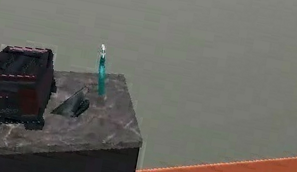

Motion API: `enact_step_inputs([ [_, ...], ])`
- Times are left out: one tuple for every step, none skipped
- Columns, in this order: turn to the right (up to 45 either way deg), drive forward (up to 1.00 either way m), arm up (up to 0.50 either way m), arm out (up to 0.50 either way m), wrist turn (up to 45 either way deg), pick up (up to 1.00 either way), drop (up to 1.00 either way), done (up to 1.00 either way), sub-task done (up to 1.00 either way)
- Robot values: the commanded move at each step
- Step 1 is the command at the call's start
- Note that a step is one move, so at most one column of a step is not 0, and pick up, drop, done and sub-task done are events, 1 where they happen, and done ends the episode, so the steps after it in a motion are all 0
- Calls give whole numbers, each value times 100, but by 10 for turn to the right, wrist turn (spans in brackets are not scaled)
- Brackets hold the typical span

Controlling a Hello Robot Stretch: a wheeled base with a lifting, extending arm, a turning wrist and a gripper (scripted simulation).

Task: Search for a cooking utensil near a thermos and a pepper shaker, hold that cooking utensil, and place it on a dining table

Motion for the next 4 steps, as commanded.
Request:
enact_step_inputs([
  [90,0,0,0,0,0,0,0,0],
  [0,5,0,0,0,0,0,0,0],
  [-450,0,0,0,0,0,0,0,0],
  [-450,0,0,0,0,0,0,0,0],
])
